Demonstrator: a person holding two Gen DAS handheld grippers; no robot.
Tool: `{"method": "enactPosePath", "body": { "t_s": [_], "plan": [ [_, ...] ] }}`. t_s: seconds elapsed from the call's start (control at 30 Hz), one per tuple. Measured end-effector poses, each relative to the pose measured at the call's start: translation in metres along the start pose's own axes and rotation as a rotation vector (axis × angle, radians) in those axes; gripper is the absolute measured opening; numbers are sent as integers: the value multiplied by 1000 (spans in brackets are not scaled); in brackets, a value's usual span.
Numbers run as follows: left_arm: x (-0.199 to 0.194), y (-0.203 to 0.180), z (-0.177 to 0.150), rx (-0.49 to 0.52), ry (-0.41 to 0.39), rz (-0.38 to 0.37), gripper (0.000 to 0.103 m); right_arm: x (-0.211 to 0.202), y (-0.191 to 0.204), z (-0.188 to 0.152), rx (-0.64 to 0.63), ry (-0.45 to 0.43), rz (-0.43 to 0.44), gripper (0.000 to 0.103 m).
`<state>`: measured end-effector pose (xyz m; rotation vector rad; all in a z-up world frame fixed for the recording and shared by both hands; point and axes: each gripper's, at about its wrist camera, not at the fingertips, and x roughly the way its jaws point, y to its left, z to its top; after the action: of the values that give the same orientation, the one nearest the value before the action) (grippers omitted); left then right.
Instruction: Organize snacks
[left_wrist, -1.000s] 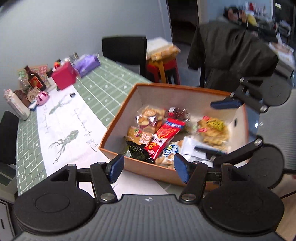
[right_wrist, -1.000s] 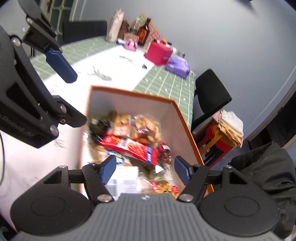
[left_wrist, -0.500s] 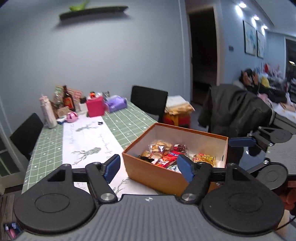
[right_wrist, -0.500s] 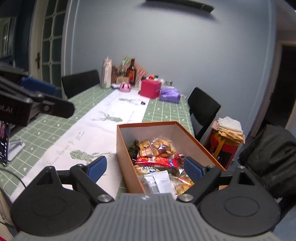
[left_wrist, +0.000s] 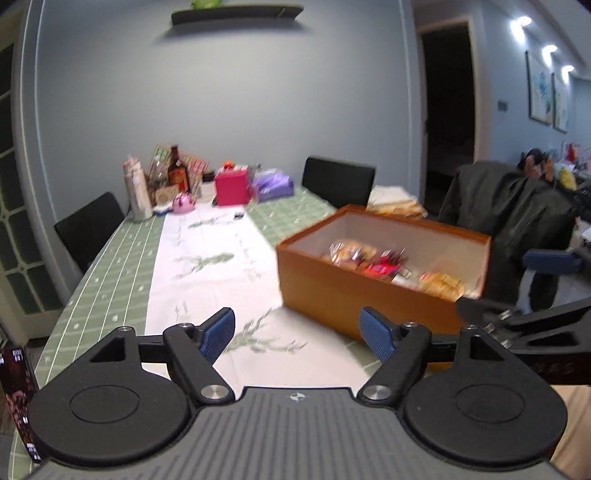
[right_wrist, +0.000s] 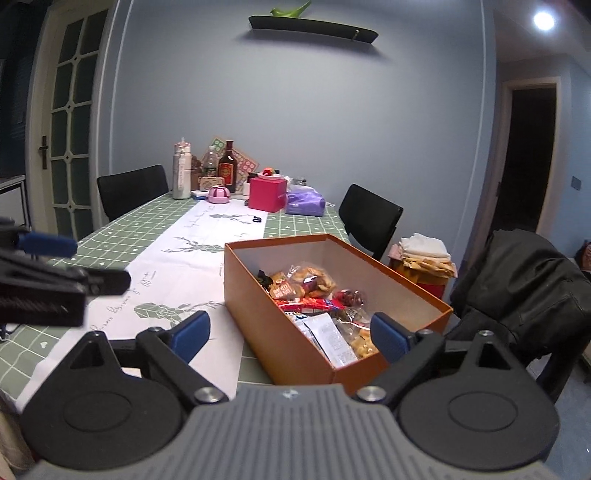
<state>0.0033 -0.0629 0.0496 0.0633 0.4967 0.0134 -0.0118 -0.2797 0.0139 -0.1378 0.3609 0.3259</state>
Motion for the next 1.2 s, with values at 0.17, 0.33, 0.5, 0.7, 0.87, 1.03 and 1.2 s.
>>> {"method": "enactPosePath", "body": {
  "t_s": [0.17,0.33,0.5,0.7,0.87,1.03,1.2],
  "plan": [
    [24,3,-16,-17,76,5,90,18,5,-18,28,46,-21,91],
    [40,11,-33,-56,142,-2,90,39,11,-35,29,125,-27,91],
    [45,15,-38,-79,170,-16,90,48,18,-37,17,144,-22,91],
    [41,18,-38,-93,167,-18,90,42,26,-34,-3,115,-13,91],
    [37,17,-36,-92,159,-19,90,36,25,-32,2,89,-17,91],
    [37,17,-36,-96,159,-13,90,31,24,-31,7,72,-20,91],
    [37,17,-36,-96,160,-13,90,32,23,-31,12,72,-16,91]
  ]
}}
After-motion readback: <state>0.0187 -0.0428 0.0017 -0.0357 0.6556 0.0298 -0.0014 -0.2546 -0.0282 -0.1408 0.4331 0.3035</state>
